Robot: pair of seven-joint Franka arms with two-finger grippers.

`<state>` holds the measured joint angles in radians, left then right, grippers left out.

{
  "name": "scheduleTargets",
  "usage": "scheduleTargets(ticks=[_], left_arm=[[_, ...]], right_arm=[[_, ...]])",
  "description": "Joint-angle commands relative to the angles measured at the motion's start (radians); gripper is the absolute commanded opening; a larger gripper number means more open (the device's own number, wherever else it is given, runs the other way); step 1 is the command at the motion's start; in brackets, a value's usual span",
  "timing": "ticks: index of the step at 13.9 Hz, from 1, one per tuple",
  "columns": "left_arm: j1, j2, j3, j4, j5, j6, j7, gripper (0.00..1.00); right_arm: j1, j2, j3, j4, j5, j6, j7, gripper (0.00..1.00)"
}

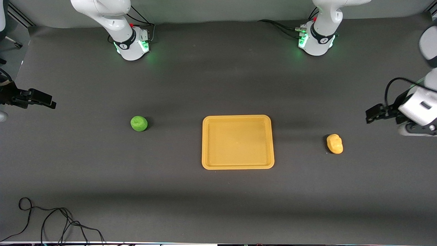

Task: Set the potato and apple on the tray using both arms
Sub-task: 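Reach the left gripper down to the yellow potato and grasp it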

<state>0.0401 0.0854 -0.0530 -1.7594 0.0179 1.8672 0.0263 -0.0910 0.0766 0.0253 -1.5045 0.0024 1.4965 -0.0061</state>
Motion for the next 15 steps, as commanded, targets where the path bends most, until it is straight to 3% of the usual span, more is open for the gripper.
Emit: scheduleTargets(ticks=[1,6,12,15], left_arm=[[0.003,-0.013,0.004,-0.171,-0.006,0.154,0.061,0.99],[-0.006,0.109,0.002,-0.368,-0.007,0.516,0.075,0.99],[0.012,0.332,0.002,-0.379,-0.009,0.705,0.084,0.95],[0.015,0.379,0.002,-0.374,0.000,0.727,0.089,0.77]], right_arm=[[0.004,-0.009,-0.007,0.004,-0.009,0.007,-0.009,1.00],[0.007,-0.012,-0.005,-0.014,-0.015,0.018,-0.020,1.00],[0.005,-0.011,-0.008,-0.019,-0.013,0.030,-0.020,1.00],[0.005,-0.011,-0.008,-0.017,-0.012,0.031,-0.020,1.00]])
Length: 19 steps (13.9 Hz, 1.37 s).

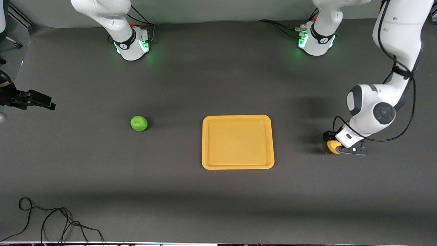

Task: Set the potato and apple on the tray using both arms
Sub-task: 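Carry the potato with the left gripper over the yellow tray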

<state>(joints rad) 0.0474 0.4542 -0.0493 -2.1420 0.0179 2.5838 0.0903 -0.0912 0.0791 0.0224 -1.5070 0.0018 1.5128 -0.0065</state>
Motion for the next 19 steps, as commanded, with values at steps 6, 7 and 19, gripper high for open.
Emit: scheduleTargets(ticks=[6,7,19], left_arm=[[-0.003,-0.167,-0.010,0.071,-0.027,-0.245,0.004,0.43],[-0.030,-0.170,-0.035,0.103,-0.060,-0.270,-0.059,0.43],[-0.486,0.110,-0.064,0.280,-0.076,-0.116,-0.500,0.42]], right_arm=[[0.005,-0.013,-0.005,-0.016,-0.010,0.015,-0.018,1.00],[0.005,-0.013,-0.005,-0.015,-0.010,0.015,-0.018,1.00],[0.005,-0.015,-0.005,-0.016,-0.008,0.023,-0.018,1.00]])
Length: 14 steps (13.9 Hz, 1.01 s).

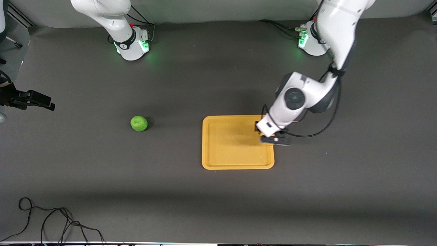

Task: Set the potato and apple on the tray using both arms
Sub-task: 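Carry the potato with the left gripper over the yellow tray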

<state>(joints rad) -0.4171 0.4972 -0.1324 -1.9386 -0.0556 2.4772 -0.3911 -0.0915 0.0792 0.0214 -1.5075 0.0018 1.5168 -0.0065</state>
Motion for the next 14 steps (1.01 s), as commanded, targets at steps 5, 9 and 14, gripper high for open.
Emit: scheduleTargets(ticks=[5,9,14], left_arm=[[-0.038,0.130,0.019,0.136,0.002,0.009,-0.035,0.61],[-0.043,0.130,0.020,0.138,0.011,0.003,-0.035,0.92],[-0.026,0.057,0.030,0.141,0.011,-0.041,-0.034,0.99]], right_arm=[[0.004,-0.016,-0.006,-0.017,-0.005,0.019,-0.018,1.00],[0.007,-0.025,-0.006,-0.023,-0.005,0.019,-0.013,1.00],[0.142,-0.238,0.002,-0.285,0.000,0.107,0.077,1.00]])
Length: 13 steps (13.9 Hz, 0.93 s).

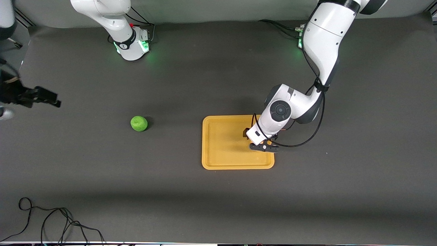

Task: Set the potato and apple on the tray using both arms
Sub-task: 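Release the potato on the tray while the right gripper reaches out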

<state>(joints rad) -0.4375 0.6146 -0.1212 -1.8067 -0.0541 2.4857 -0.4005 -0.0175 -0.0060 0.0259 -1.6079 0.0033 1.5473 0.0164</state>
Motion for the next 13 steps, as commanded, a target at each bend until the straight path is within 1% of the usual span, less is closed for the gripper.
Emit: scheduleTargets(ticks=[1,2,3,4,5,7,9,10,11,13], left_arm=[[0.005,-0.102,0.018,0.021,0.008,-0.101,-0.027,0.99],[0.029,-0.143,0.018,0.042,-0.009,-0.164,-0.032,1.00],[0.075,-0.182,0.017,0.076,-0.009,-0.236,-0.026,1.00],[0.118,-0.217,0.015,0.110,-0.009,-0.320,-0.014,1.00],[0.152,-0.261,0.015,0.121,-0.007,-0.385,-0.008,1.00],[0.224,-0.356,0.018,0.095,-0.001,-0.433,0.038,0.99],[0.311,-0.442,0.018,0.060,0.007,-0.448,0.072,0.99],[0.348,-0.470,0.018,0.053,0.011,-0.479,0.086,0.99],[0.370,-0.484,0.020,0.053,0.032,-0.507,0.088,0.99],[0.390,-0.496,0.020,0.056,0.126,-0.542,0.071,0.99]], right_arm=[[0.097,-0.195,-0.004,-0.245,-0.002,0.115,0.062,1.00],[0.106,-0.224,-0.003,-0.294,-0.002,0.141,0.063,1.00],[0.114,-0.250,-0.003,-0.340,-0.002,0.160,0.063,1.00],[0.126,-0.268,-0.003,-0.384,-0.002,0.180,0.063,1.00],[0.142,-0.273,-0.003,-0.415,-0.002,0.192,0.063,1.00],[0.156,-0.261,-0.003,-0.473,-0.002,0.258,0.065,1.00],[0.160,-0.246,-0.001,-0.588,-0.002,0.399,0.070,1.00],[0.180,-0.227,-0.001,-0.643,0.000,0.483,0.094,1.00],[0.188,-0.185,-0.001,-0.673,0.000,0.547,0.117,1.00],[0.211,-0.082,-0.003,-0.687,0.000,0.664,0.164,1.00]])
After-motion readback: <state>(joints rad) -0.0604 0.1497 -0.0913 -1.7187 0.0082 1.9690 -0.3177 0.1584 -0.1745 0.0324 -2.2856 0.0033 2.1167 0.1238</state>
